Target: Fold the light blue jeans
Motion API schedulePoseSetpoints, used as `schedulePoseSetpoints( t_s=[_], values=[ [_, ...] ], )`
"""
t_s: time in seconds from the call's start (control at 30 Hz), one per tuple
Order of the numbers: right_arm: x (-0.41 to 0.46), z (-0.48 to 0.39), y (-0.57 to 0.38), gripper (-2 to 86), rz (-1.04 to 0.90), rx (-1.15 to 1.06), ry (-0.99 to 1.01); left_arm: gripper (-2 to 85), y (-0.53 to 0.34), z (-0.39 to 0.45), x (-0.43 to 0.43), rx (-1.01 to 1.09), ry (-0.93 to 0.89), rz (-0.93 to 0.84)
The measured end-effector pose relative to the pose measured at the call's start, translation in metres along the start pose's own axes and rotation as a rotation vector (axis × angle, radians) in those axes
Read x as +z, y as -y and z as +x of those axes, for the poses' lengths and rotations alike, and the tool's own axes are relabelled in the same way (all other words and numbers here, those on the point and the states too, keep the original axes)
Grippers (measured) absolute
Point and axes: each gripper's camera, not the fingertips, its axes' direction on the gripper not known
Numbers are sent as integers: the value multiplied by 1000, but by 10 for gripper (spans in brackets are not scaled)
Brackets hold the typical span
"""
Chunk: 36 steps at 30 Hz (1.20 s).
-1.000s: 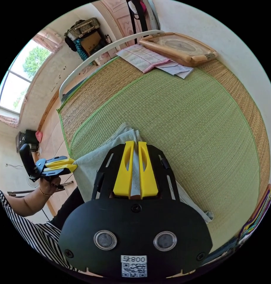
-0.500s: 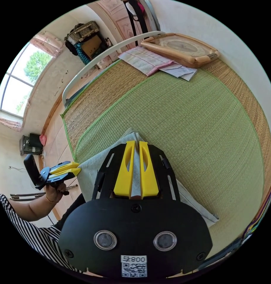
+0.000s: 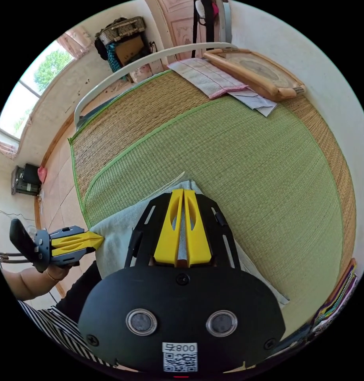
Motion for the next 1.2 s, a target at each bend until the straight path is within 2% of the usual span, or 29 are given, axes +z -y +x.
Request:
schedulePoseSetpoints(
  t_s=[0.2,0.33,0.43,0.6,0.67,0.87,1.03,1.07,1.2],
  values=[
    [-53,20,-25,1,55,50,119,1,1,16,-13,-5,-70,37],
    [-99,27,-94,1,91,51,190,1,2,37,-8,63,-112,6],
    [-114,22,-160,1,34,74,200,1,2,44,12,55,-84,-84],
    [-107,9,-251,1,-105,160,233,1,3,52,16,19,-123,-79],
    [-104,6,-275,1,-93,198,230,1,5,66,16,30,-93,-89],
    [-146,18,-274,1,-49,192,233,1,11,106,11,89,-95,-39],
    [-187,77,-264,1,108,312,221,1,14,129,43,123,-54,-183],
    [-193,91,-256,1,125,328,214,1,14,134,46,135,-44,-168],
    [-187,126,-232,1,88,393,173,1,17,144,53,135,-41,-173]
  ],
)
